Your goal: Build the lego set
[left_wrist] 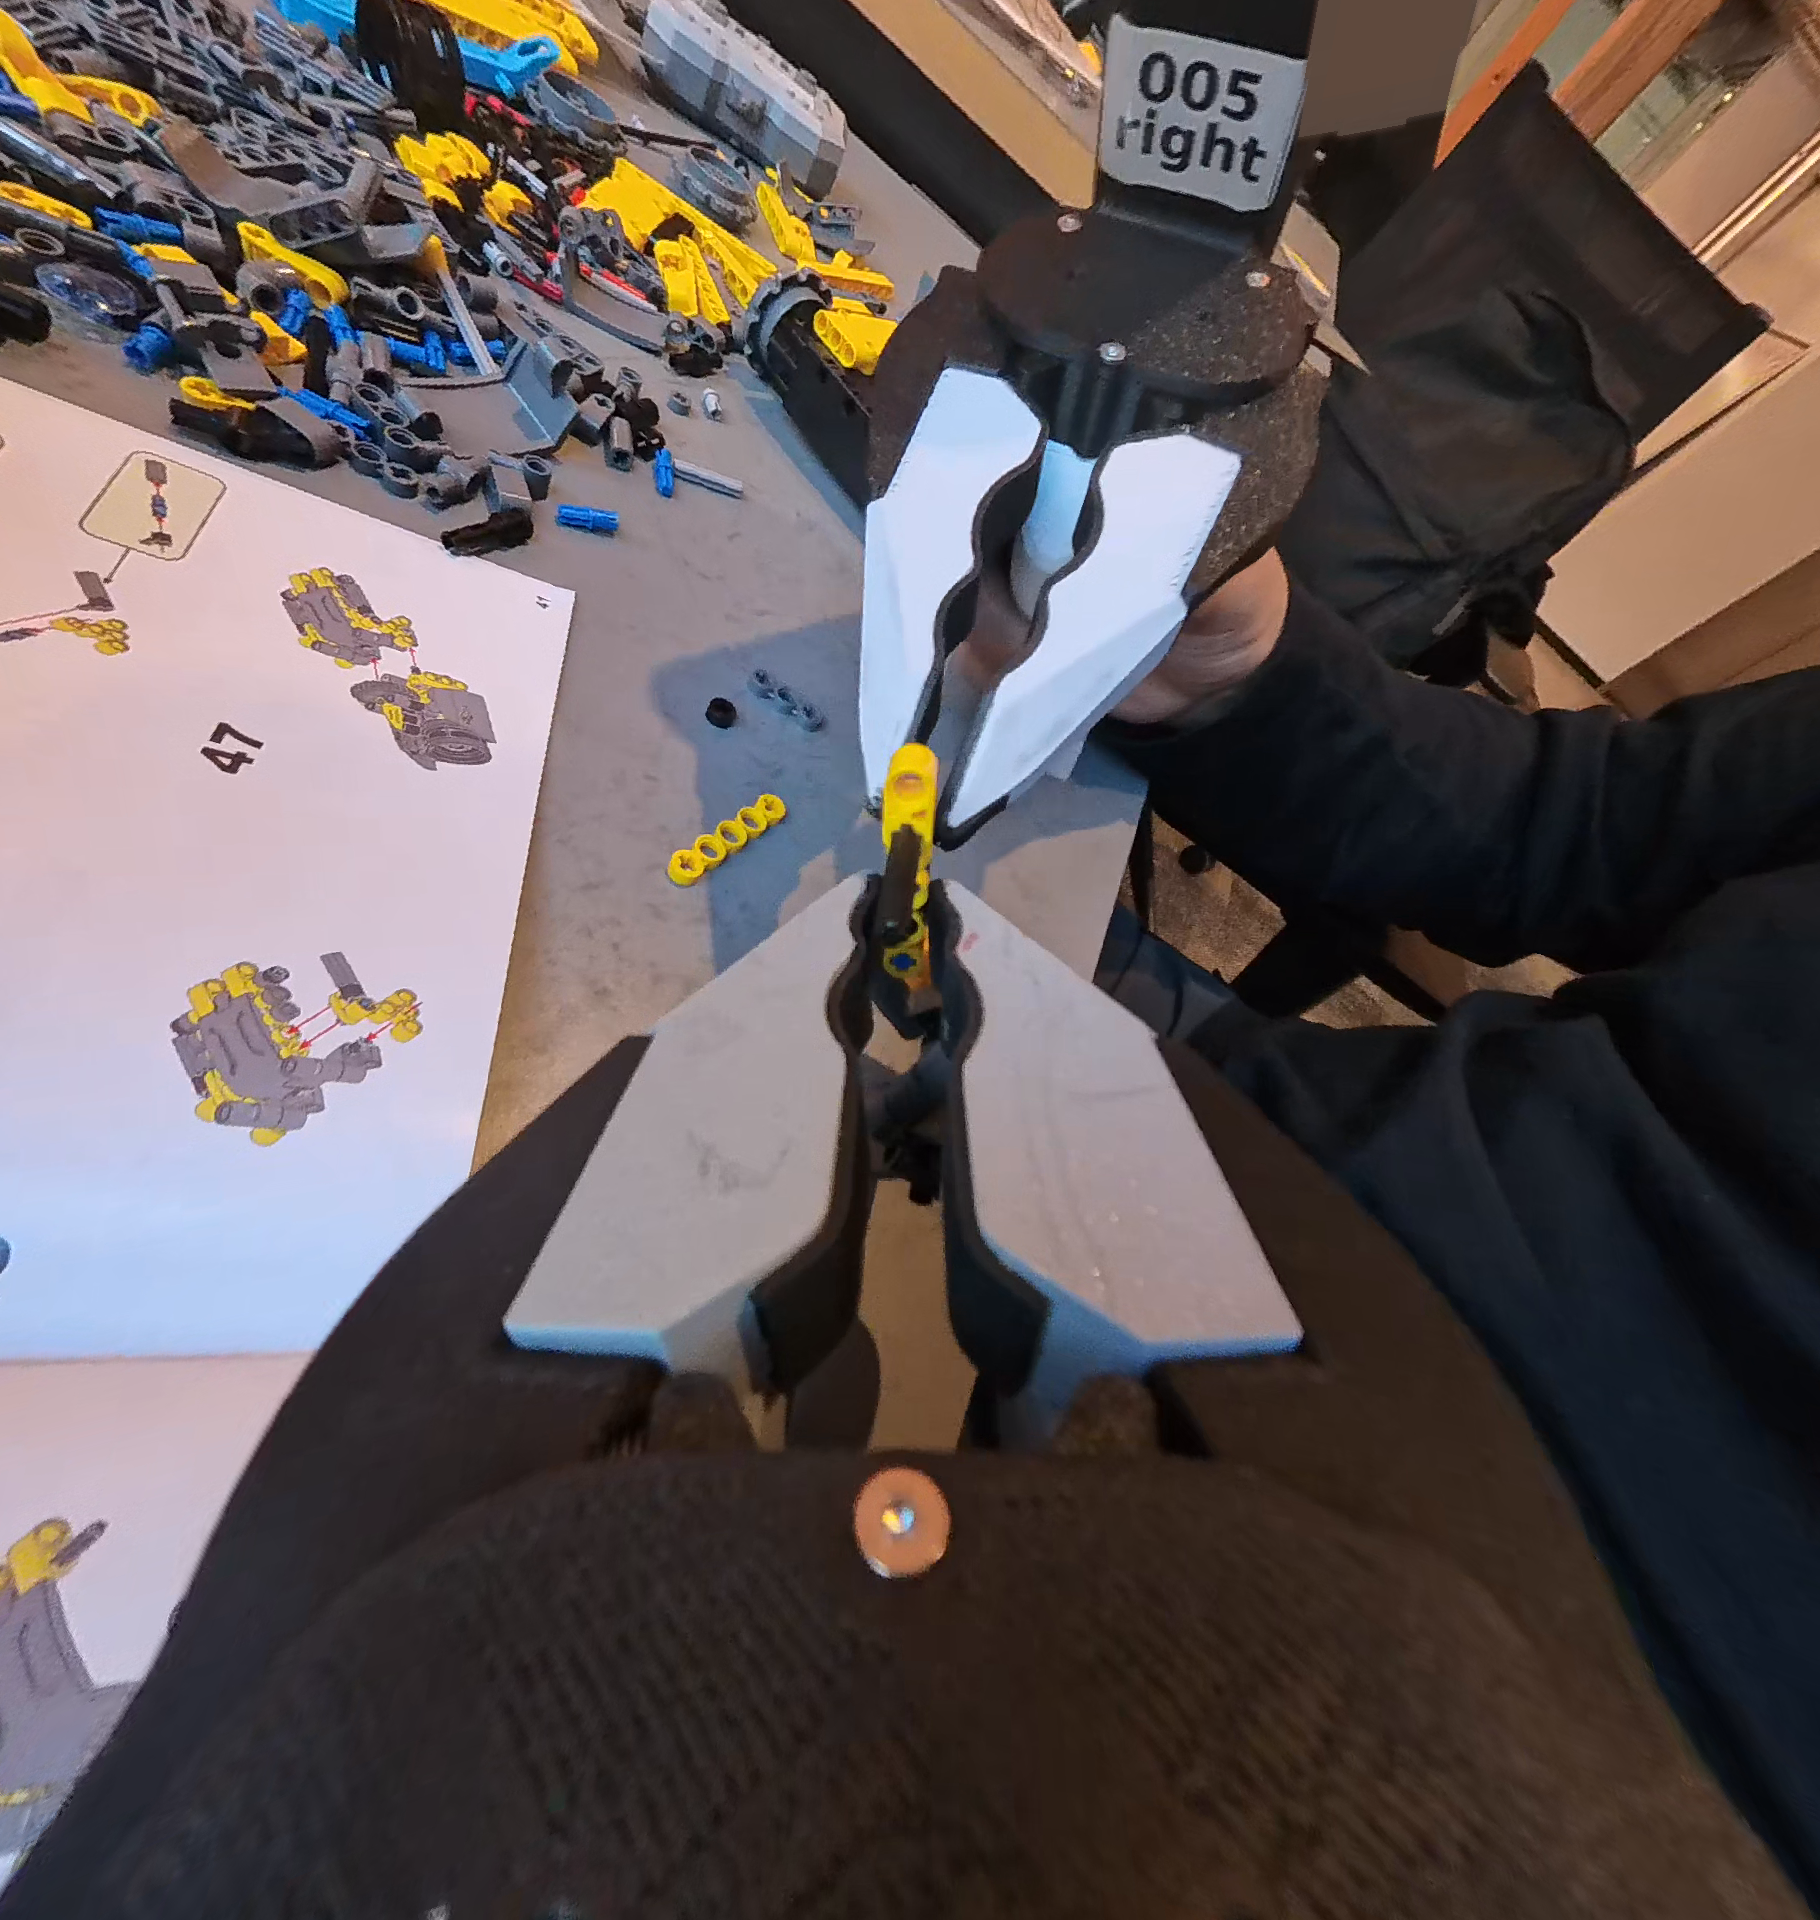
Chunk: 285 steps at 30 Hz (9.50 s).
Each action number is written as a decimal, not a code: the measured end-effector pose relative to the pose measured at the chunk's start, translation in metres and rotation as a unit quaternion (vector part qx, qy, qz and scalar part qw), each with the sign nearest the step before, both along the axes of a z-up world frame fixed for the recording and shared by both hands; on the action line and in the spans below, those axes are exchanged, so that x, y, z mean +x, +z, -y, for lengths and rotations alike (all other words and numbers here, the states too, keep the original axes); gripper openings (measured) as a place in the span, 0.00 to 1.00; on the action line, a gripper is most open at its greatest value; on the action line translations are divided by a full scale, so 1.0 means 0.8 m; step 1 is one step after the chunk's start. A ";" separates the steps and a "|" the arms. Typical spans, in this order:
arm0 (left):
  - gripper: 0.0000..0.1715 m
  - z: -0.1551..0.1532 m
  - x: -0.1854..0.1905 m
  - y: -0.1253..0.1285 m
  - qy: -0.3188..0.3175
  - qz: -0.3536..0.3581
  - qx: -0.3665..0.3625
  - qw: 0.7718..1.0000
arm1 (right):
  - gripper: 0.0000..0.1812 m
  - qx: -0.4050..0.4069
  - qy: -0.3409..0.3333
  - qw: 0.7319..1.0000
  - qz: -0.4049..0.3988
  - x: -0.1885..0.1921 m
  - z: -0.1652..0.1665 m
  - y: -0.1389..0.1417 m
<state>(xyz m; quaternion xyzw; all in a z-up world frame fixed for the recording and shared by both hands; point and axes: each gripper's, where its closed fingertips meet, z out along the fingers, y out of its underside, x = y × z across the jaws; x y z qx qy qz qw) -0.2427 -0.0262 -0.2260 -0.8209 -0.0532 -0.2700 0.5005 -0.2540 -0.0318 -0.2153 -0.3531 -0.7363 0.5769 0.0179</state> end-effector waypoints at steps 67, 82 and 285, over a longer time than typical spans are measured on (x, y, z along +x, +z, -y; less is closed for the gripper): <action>0.04 0.011 0.007 0.045 -0.018 -0.051 0.084 0.995 | 0.03 -0.013 0.068 0.997 -0.032 0.020 0.016 0.019; 0.04 0.012 0.005 0.041 -0.004 0.019 0.097 0.995 | 0.04 -0.056 0.077 0.995 -0.024 0.018 0.020 0.022; 0.08 0.015 0.014 0.000 0.038 -0.176 0.061 0.982 | 0.03 0.044 0.089 0.989 -0.112 0.022 0.024 0.007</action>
